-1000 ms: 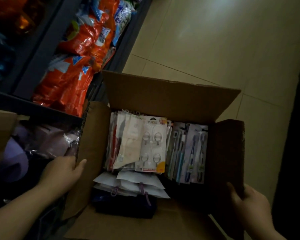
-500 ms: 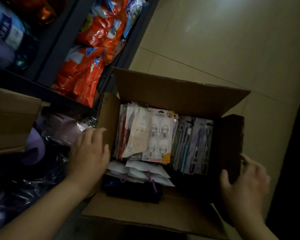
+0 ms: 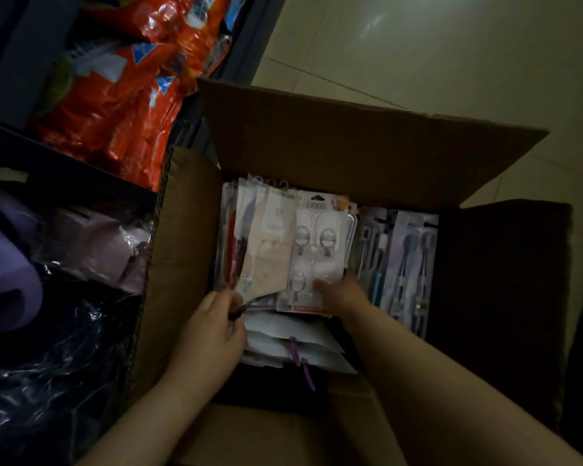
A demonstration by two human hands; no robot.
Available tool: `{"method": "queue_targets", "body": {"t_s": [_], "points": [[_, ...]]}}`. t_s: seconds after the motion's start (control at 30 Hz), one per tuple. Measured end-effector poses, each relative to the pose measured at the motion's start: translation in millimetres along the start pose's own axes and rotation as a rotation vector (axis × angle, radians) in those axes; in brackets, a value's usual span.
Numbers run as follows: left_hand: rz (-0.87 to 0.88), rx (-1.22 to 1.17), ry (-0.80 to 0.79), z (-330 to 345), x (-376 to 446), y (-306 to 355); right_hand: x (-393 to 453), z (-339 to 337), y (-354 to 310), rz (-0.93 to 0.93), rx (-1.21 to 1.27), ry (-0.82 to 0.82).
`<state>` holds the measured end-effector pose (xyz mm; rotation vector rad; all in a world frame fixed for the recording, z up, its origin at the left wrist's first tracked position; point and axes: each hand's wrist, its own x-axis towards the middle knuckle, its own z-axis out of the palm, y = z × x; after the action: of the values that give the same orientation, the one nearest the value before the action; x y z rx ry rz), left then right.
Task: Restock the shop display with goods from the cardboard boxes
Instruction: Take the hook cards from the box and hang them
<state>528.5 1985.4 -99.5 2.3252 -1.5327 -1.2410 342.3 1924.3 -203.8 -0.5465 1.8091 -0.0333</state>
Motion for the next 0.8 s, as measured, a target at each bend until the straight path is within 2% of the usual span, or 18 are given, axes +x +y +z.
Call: {"method": "queue_targets", "body": {"t_s": [0.1, 0.27, 0.4, 0.5, 0.8], "points": [[-0.039, -0.029, -0.001, 6, 1, -6, 0, 3, 5, 0.017, 0.040, 0.061], [-0.080, -0.089, 0.000, 8, 1, -2, -2, 5, 10, 0.104, 0.328, -0.105], [-0.058, -0.102, 0.019, 6, 5, -3, 3, 6, 8, 0.211, 0.432, -0.148], [-0.068, -0.096, 0.016, 7, 7, -9, -1, 13, 10, 0.266, 0.428, -0.176], [-0.110, -0.109, -0.016, 13, 6, -21, 5, 23, 16, 0.143, 0.349, -0.049]]}}
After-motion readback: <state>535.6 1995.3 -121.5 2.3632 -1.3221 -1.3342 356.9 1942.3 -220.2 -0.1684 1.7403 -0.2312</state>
